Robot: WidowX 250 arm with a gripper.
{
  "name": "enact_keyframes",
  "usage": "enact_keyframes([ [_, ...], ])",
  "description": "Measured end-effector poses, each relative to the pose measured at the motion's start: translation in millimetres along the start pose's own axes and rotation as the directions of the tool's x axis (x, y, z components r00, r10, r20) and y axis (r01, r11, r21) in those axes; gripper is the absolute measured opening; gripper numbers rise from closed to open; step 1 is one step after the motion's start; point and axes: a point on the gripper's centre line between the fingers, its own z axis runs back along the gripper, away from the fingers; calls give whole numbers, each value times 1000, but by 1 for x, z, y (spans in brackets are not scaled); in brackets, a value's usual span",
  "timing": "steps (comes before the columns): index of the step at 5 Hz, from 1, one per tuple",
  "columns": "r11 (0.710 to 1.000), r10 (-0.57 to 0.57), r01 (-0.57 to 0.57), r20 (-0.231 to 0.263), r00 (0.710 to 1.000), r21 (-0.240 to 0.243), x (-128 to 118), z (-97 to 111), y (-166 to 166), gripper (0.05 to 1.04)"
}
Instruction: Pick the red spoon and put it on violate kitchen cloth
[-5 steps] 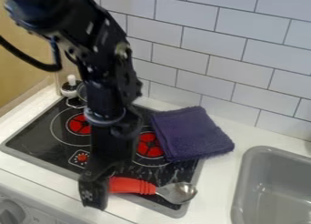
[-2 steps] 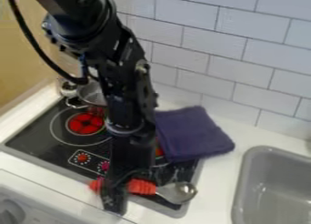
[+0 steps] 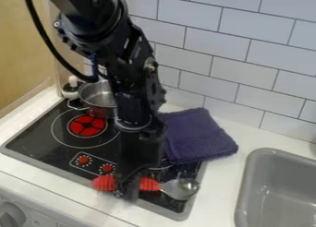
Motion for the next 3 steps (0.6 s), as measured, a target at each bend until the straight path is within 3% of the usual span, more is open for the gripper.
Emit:
enact_keyframes([
  [2, 1000, -8, 8, 0, 1000, 6, 0, 4, -1, 360],
  [3, 999, -27, 27, -2, 1000, 39, -2, 20, -6, 359],
])
